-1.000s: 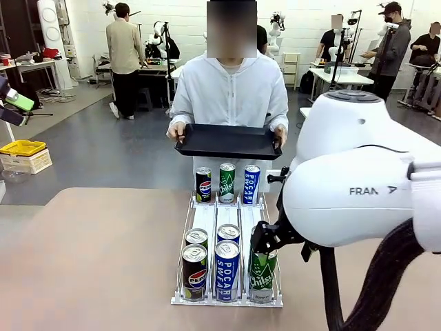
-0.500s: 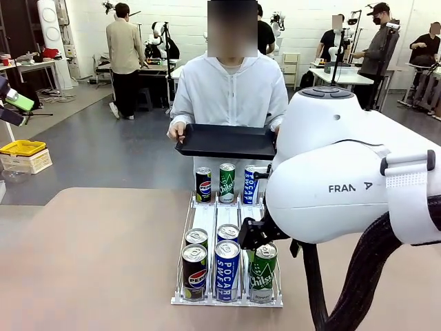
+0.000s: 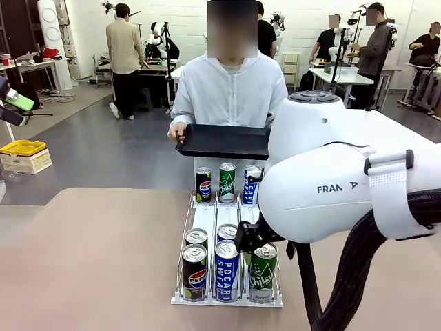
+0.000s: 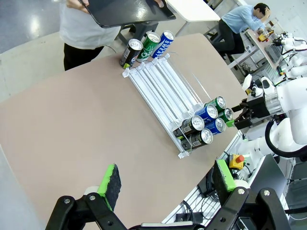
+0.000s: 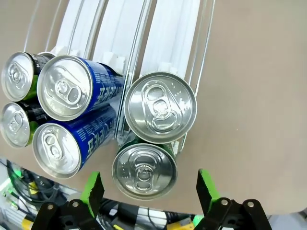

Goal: Retrieve and hand over the desired beverage to the person.
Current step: Pick up a can of the same type that the person held from the Automatic Can Dispenser.

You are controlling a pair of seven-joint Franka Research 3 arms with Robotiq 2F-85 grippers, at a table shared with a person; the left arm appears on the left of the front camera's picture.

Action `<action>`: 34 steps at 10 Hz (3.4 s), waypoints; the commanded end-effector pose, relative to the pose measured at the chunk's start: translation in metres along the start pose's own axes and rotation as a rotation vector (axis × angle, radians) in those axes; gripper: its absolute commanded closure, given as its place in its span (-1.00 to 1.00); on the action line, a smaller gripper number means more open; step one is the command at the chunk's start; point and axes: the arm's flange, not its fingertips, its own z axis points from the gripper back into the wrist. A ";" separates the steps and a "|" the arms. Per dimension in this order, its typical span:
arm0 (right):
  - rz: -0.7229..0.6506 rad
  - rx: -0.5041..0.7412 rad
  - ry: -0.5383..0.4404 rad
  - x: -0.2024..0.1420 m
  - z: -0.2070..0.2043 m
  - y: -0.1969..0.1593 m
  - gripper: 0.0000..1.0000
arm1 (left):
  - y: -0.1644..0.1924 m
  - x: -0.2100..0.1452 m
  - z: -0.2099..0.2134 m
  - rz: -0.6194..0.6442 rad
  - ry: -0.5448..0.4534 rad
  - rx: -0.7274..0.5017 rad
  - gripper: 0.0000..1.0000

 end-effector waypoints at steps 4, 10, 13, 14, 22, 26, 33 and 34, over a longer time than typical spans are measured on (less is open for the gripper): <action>-0.017 -0.003 0.013 0.022 -0.016 0.001 -1.00 | 0.002 0.000 0.001 -0.021 -0.013 -0.017 -1.00; 0.016 0.005 0.039 0.029 -0.026 -0.006 -1.00 | 0.002 0.000 0.001 -0.021 -0.013 -0.017 -1.00; 0.110 0.013 0.027 0.025 -0.022 -0.008 1.00 | 0.002 0.000 0.001 -0.021 -0.013 -0.017 -1.00; 0.111 0.017 0.027 0.025 -0.023 -0.008 0.20 | 0.002 0.000 0.001 -0.021 -0.013 -0.017 -1.00; 0.052 0.007 0.023 0.003 0.060 0.005 0.23 | 0.002 0.000 0.001 -0.021 -0.013 -0.017 -1.00; -0.005 -0.070 -0.095 -0.006 0.205 0.044 0.23 | 0.002 0.000 0.001 -0.021 -0.013 -0.017 -1.00; -0.021 -0.027 -0.181 0.109 0.264 0.046 0.23 | 0.002 0.000 0.001 -0.021 -0.013 -0.017 -1.00; -0.006 -0.046 -0.152 0.113 0.258 0.046 0.23 | 0.002 0.000 0.001 -0.021 -0.013 -0.017 -1.00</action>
